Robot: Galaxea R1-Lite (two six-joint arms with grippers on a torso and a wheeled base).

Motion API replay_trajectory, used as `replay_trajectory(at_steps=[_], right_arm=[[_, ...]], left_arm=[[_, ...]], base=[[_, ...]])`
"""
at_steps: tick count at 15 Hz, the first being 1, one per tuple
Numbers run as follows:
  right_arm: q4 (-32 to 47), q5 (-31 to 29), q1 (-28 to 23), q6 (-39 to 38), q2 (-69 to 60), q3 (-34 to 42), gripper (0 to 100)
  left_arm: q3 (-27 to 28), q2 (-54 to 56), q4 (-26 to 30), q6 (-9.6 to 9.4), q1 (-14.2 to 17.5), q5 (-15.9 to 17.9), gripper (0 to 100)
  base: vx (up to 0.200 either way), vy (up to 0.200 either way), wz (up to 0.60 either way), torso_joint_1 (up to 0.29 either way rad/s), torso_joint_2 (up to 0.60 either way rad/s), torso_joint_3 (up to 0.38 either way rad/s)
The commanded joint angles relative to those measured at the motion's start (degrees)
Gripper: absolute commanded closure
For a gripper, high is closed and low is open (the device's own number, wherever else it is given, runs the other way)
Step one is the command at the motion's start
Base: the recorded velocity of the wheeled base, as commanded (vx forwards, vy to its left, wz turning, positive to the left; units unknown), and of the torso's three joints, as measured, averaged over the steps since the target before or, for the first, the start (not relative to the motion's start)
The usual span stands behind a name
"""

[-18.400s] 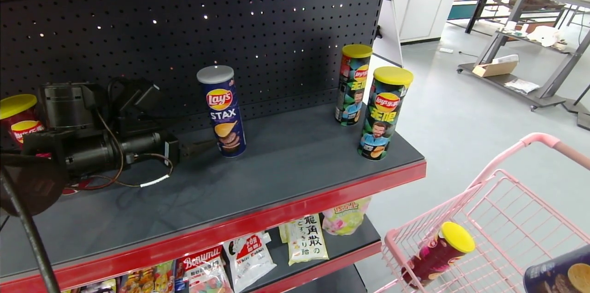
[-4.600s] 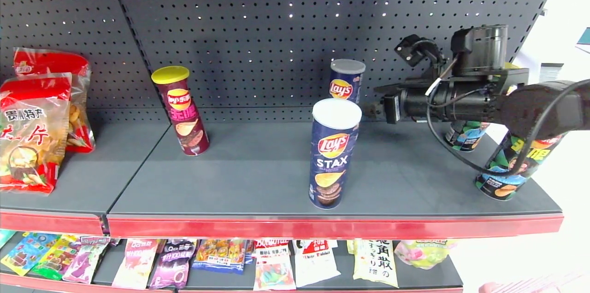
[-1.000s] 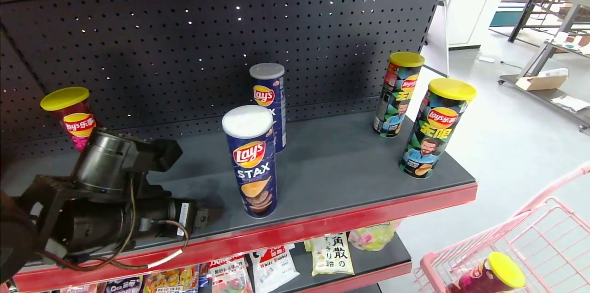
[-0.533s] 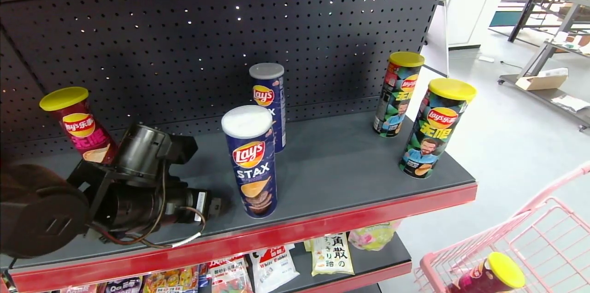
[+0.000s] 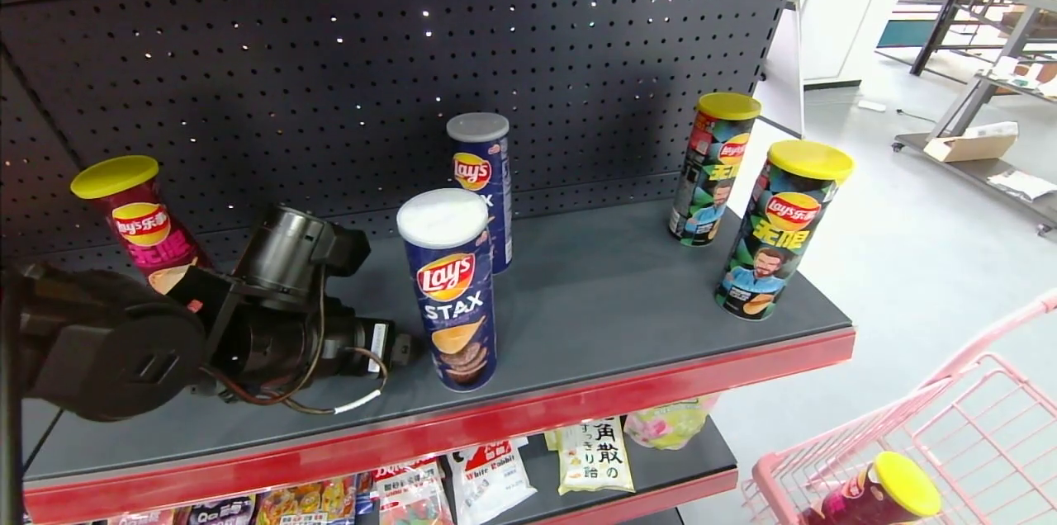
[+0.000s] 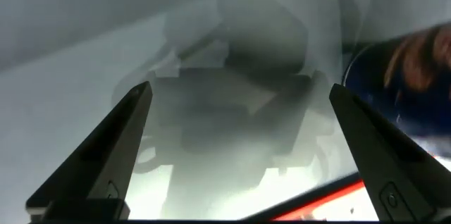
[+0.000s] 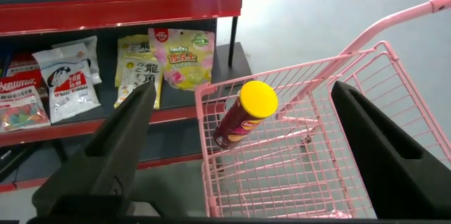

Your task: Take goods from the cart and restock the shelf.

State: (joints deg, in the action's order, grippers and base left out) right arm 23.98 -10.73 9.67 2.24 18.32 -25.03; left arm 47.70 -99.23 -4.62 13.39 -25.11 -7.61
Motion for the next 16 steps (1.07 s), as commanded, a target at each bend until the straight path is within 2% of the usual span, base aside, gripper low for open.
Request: replay_trajectory(at_steps=[1,16], right_arm=[[0.02,0.01,0.00,0.04,0.22,-0.02,0],[0.02,0.01,0.00,-0.84,0.31,-0.02,0]], left_arm=[[1.34,-1.23,-0.04,-0.03,-0.11,-0.13,0],[2.75,-2.28,0.14,-0.03,-2.05,-0.13,0]], base=[[0.000,0.000,0.00,0.000,0.00,0.000],[0.000,0.000,0.00,0.000,0.00,0.000]])
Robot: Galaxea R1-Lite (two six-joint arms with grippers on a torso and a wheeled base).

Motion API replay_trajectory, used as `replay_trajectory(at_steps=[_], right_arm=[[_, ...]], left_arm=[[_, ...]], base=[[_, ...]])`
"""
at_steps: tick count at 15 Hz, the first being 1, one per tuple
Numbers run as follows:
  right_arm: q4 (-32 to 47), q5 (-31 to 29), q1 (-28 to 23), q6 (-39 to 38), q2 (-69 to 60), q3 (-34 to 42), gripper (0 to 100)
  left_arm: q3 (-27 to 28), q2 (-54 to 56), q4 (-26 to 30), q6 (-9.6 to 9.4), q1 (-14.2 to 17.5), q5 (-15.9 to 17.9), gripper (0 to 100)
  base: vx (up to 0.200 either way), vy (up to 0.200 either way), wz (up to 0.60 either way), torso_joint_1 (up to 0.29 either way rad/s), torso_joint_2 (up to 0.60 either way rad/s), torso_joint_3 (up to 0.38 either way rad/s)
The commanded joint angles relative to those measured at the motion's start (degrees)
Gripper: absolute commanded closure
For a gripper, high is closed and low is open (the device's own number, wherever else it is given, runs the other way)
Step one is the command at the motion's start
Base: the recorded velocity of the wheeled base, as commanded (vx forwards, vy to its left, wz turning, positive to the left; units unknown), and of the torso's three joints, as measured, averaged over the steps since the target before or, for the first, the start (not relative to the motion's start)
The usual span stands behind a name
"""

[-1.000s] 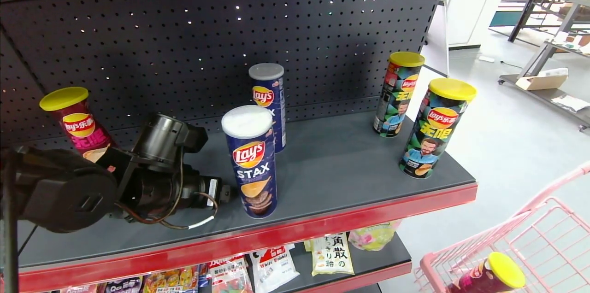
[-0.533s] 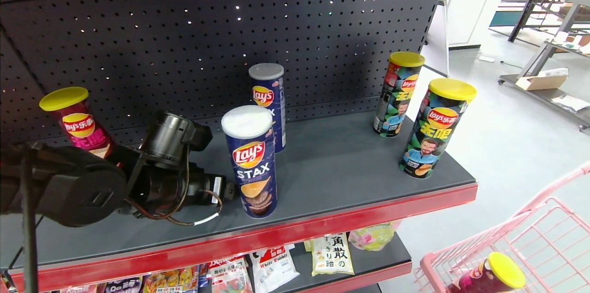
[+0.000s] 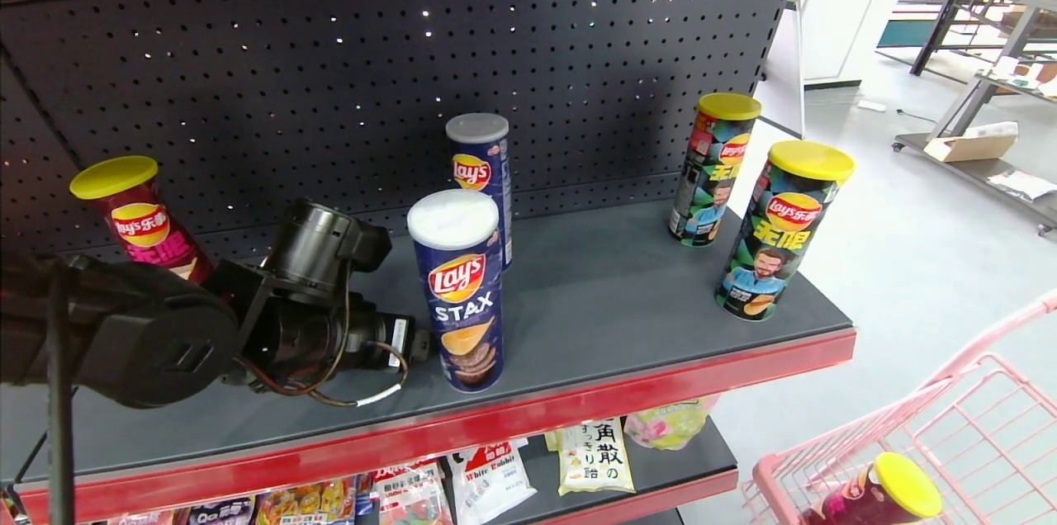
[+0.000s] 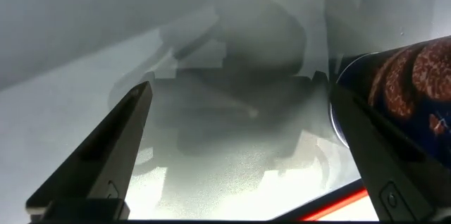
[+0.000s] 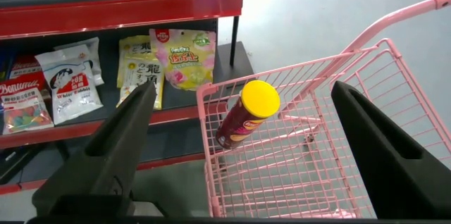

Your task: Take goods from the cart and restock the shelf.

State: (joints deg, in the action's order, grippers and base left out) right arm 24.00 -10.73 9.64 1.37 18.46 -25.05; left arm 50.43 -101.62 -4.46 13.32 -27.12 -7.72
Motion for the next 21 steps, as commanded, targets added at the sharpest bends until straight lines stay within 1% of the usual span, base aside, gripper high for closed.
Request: replay_trajectory(at_steps=[1,11,16,17,19,20,21], right_arm=[[-0.01,0.01,0.03,0.04,0.18,0.00,0],[-0.01,0.01,0.03,0.04,0.18,0.00,0],[-0.01,0.01,0.03,0.04,0.18,0.00,0],[0.17,0.01,0.03,-0.05,0.26,0.00,0],[0.08,0.36,0.38,-0.84,2.11,0.00,0],[-0.01,1.59,0.38,-2.07,3.43,0.18,0],[-0.54,3.87,0.38,-2.86,4.66,0.71,0]], left_arm=[[0.10,0.02,-0.02,0.04,-0.03,-0.02,0],[1.69,-1.74,-0.11,0.04,-0.03,-0.02,0],[0.98,-1.30,-0.11,0.12,-0.21,-0.02,0],[-0.07,0.63,0.07,0.12,0.32,-0.19,0],[-3.76,8.98,1.03,-0.23,1.81,-0.37,0],[-4.73,13.64,2.79,-0.49,2.43,-0.46,0],[-4.64,18.74,7.01,-0.49,2.95,-0.55,0]], base=[[0.000,0.000,0.00,0.000,0.00,0.000],[0.000,0.000,0.00,0.000,0.00,0.000],[0.000,0.000,0.00,0.000,0.00,0.000],[0.000,0.000,0.00,0.000,0.00,0.000],[0.000,0.000,0.00,0.000,0.00,0.000],[0.000,0.000,0.00,0.000,0.00,0.000],[0.000,0.000,0.00,0.000,0.00,0.000]])
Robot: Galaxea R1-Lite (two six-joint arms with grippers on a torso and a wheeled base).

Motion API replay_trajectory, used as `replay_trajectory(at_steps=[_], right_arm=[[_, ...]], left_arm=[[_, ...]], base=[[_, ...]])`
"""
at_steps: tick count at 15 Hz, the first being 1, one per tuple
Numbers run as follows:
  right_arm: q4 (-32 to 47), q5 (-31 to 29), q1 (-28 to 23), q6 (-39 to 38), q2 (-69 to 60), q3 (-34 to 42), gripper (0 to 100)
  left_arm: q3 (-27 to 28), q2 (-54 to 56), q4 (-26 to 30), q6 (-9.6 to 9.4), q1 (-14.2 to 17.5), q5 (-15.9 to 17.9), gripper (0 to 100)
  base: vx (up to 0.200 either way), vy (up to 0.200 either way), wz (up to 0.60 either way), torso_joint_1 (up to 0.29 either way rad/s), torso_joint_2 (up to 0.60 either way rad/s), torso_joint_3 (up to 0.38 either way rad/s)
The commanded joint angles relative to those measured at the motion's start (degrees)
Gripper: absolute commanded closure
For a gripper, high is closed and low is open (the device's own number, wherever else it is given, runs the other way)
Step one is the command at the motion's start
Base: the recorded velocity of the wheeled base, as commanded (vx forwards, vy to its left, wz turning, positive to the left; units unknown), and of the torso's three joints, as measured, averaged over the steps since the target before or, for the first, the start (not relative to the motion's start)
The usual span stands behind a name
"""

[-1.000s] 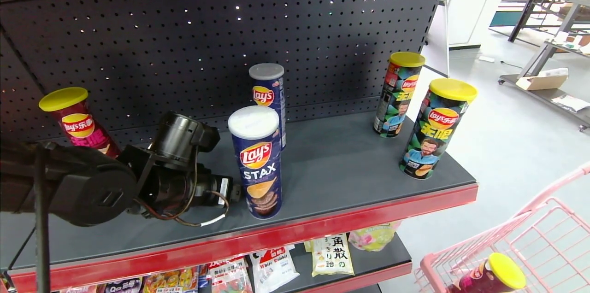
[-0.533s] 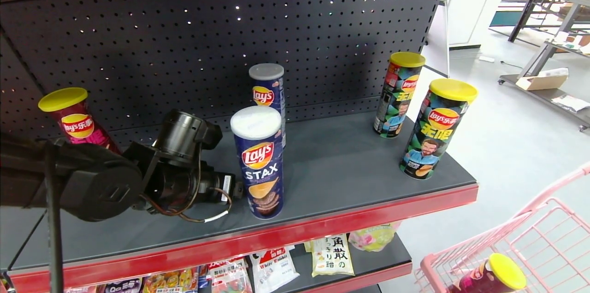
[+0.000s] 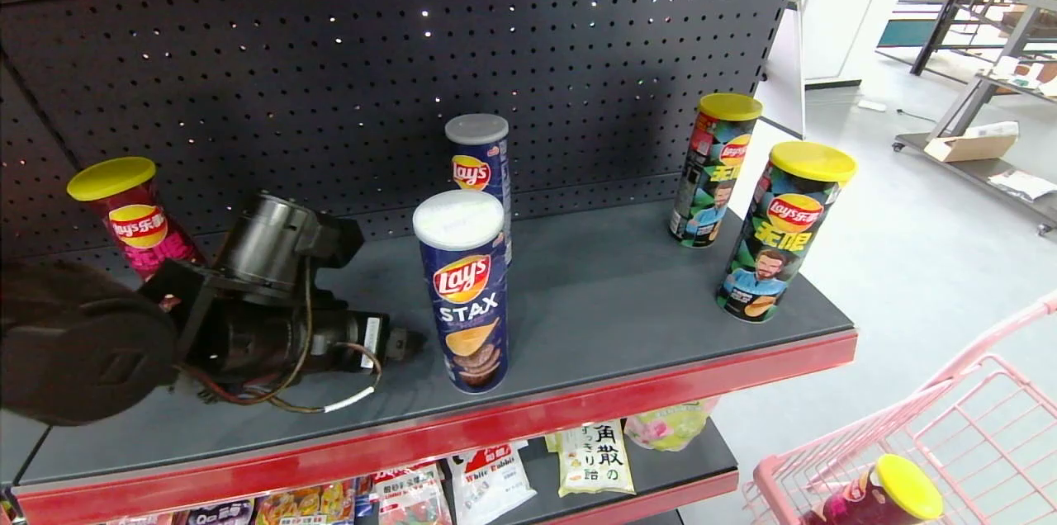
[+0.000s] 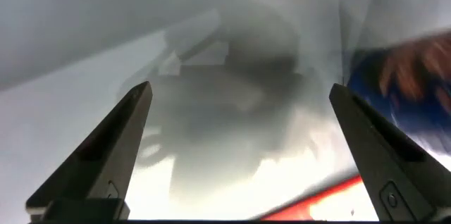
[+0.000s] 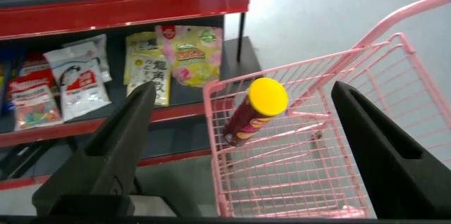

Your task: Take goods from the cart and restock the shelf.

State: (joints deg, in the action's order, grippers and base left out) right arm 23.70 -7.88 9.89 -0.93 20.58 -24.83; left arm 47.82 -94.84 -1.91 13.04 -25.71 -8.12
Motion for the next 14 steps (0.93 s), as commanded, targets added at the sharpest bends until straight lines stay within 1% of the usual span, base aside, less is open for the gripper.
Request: replay_trajectory(at_steps=[1,2,3,4,6,7,8,9,10,11,12,13,14], right_arm=[[-2.17,2.25,0.13,-0.66,2.71,2.07,0],[-5.59,2.43,0.13,-0.39,2.54,4.71,0],[-7.53,2.34,0.05,-0.39,2.45,6.20,0],[-9.81,1.99,-0.22,-0.83,2.27,8.40,0],[-9.72,2.69,-0.13,-0.83,2.27,9.45,0],[-9.64,3.04,0.13,-0.57,2.36,10.24,0],[-9.64,3.04,0.13,-0.66,2.63,10.33,0],[-9.64,2.95,0.05,-1.09,2.98,10.59,0],[-9.64,2.69,-0.13,-1.09,3.68,10.51,0],[-9.64,2.16,-0.31,-0.92,4.03,9.98,0],[-9.64,1.55,-0.31,-0.74,4.56,9.54,0],[-9.72,-0.21,-0.31,-0.74,6.32,9.10,0],[-9.81,-1.27,-0.31,-0.74,7.20,8.84,0]], left_arm=[[-1.86,16.97,9.47,-0.39,1.63,-0.49,0],[-1.86,22.42,15.45,-1.71,1.63,-0.58,0],[-2.03,25.15,18.70,-3.02,1.72,-0.58,0],[-2.21,31.74,26.35,-6.80,1.72,-0.49,0],[-3.61,36.83,31.88,-10.50,1.72,-0.76,0],[-5.37,42.55,34.08,-13.31,1.72,-1.11,0],[-5.55,44.75,35.05,-15.15,1.72,-1.64,0],[-4.85,47.91,37.69,-18.67,1.72,-3.66,0],[-5.72,49.14,36.45,-19.72,1.72,-3.75,0],[-7.22,49.32,33.73,-19.28,1.80,-4.54,0],[-8.98,49.84,30.21,-18.23,2.33,-5.68,0],[-11.79,50.90,23.36,-16.74,3.83,-6.56,0],[-12.40,50.99,22.04,-16.82,4.79,-6.65,0]], base=[[0.000,0.000,0.00,0.000,0.00,0.000],[0.000,0.000,0.00,0.000,0.00,0.000],[0.000,0.000,0.00,0.000,0.00,0.000],[0.000,0.000,0.00,0.000,0.00,0.000],[0.000,0.000,0.00,0.000,0.00,0.000],[0.000,0.000,0.00,0.000,0.00,0.000],[0.000,0.000,0.00,0.000,0.00,0.000],[0.000,0.000,0.00,0.000,0.00,0.000],[0.000,0.000,0.00,0.000,0.00,0.000],[0.000,0.000,0.00,0.000,0.00,0.000],[0.000,0.000,0.00,0.000,0.00,0.000],[0.000,0.000,0.00,0.000,0.00,0.000],[0.000,0.000,0.00,0.000,0.00,0.000]])
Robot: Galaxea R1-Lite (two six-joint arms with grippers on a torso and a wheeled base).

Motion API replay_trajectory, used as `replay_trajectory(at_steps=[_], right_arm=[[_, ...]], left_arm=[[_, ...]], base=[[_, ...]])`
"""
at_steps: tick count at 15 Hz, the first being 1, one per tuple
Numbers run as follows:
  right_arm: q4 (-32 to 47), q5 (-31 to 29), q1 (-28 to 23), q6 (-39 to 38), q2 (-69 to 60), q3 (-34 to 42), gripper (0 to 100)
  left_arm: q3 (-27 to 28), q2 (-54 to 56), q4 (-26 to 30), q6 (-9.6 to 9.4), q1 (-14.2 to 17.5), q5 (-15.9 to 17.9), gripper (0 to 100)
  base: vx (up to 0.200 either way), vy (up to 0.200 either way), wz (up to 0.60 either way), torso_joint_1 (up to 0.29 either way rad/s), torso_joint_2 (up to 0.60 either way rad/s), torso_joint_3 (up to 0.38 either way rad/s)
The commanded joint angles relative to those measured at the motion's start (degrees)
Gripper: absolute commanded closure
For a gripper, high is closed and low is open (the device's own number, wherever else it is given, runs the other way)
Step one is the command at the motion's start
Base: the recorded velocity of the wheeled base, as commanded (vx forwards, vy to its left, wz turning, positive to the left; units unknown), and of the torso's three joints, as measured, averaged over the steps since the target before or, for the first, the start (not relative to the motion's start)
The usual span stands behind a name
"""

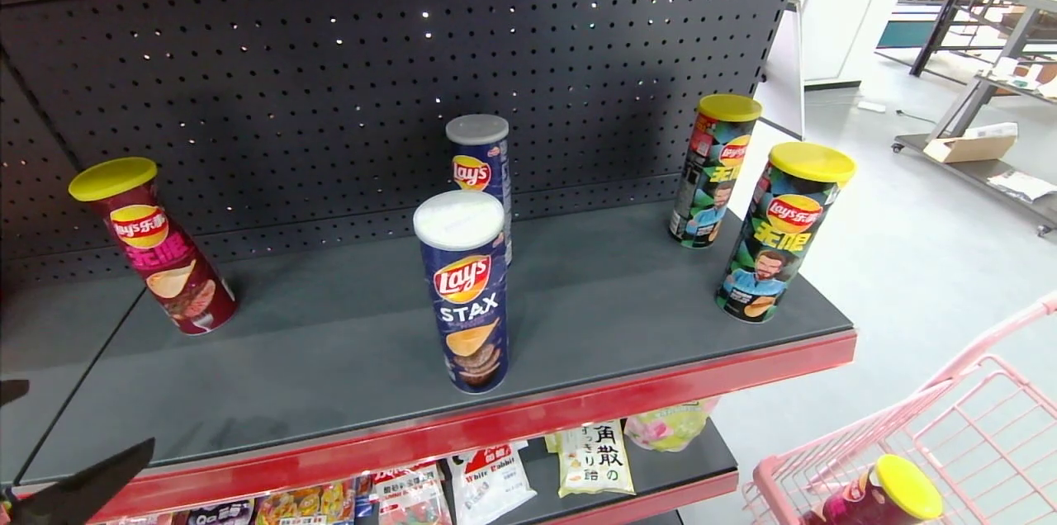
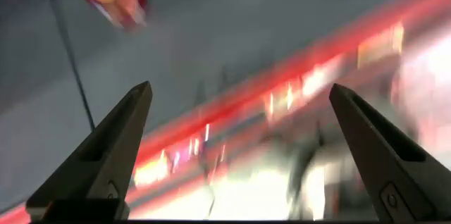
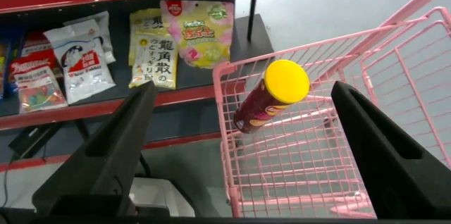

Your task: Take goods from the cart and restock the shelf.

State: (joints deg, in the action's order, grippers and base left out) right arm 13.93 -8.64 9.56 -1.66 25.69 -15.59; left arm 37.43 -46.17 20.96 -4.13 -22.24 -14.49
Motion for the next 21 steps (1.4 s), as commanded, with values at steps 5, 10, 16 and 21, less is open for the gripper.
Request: replay_trajectory(at_steps=[5,10,16,21], right_arm=[[0.04,-5.33,-0.07,1.83,2.70,-0.76,0],[0.04,-5.86,-1.21,3.77,3.14,-1.20,0],[0.04,-5.77,-1.30,4.56,3.41,-1.20,0],[0.04,-5.86,-1.30,4.91,3.32,-1.11,0]], left_arm=[[-4.91,6.09,-1.09,-4.39,1.49,-0.97,0],[-6.40,10.48,-1.18,-4.66,1.58,-0.97,0],[-6.58,10.48,-1.00,-5.18,1.49,-1.68,0],[-7.01,10.83,-1.18,-6.24,1.49,-1.41,0]], base=[[0.000,0.000,0.00,0.000,0.00,0.000],[0.000,0.000,0.00,0.000,0.00,0.000],[-0.133,0.000,0.00,0.006,0.00,0.001],[-0.080,0.000,-0.12,-0.006,0.00,0.003]])
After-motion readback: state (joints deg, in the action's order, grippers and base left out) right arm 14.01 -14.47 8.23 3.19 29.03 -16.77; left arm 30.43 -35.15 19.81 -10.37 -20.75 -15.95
